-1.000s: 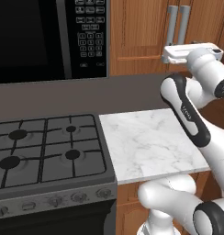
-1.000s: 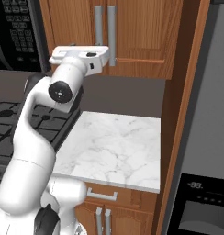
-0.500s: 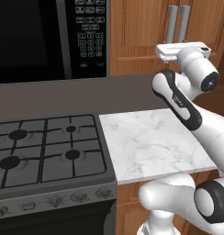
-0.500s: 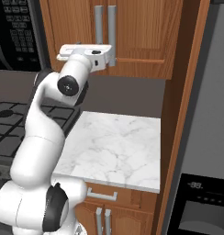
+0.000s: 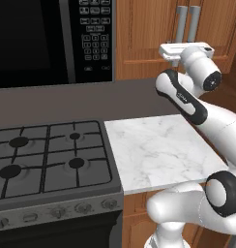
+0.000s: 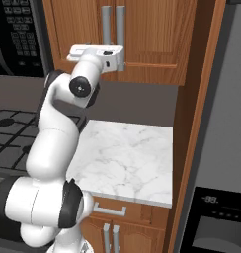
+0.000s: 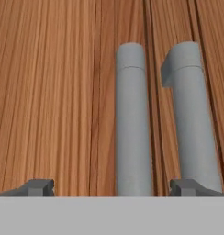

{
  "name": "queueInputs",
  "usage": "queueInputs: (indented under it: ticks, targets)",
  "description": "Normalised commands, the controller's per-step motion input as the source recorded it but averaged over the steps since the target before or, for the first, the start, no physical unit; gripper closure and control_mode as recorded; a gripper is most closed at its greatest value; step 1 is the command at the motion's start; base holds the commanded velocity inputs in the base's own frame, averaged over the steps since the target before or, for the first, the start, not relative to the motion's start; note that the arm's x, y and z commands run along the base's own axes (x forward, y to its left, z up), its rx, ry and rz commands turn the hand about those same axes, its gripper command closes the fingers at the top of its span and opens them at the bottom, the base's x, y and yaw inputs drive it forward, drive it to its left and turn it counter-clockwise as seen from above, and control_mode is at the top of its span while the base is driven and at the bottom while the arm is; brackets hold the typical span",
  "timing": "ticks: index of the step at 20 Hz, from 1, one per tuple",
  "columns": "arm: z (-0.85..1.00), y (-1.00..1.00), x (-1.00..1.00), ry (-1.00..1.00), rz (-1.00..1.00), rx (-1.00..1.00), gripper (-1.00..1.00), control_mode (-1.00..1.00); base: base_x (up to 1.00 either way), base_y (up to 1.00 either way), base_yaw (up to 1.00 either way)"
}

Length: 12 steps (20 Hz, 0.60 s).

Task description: Get the candle and the liquor from the cabinet and move them to the dining counter.

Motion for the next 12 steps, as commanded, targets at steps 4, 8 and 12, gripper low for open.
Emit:
queueInputs:
  ticks: [4,8,12]
  targets:
    - [0.0,0.0,0.28,0.0,0.01,0.0,-1.0,-1.0,0.0,0.0,0.0]
    - [0.0,-0.04,0.26,0.0,0.03,0.0,-1.0,-1.0,0.0,0.0,0.0]
    - [0.0,-0.09,0.24,0.0,0.03,0.0,-1.0,-1.0,0.0,0.0,0.0]
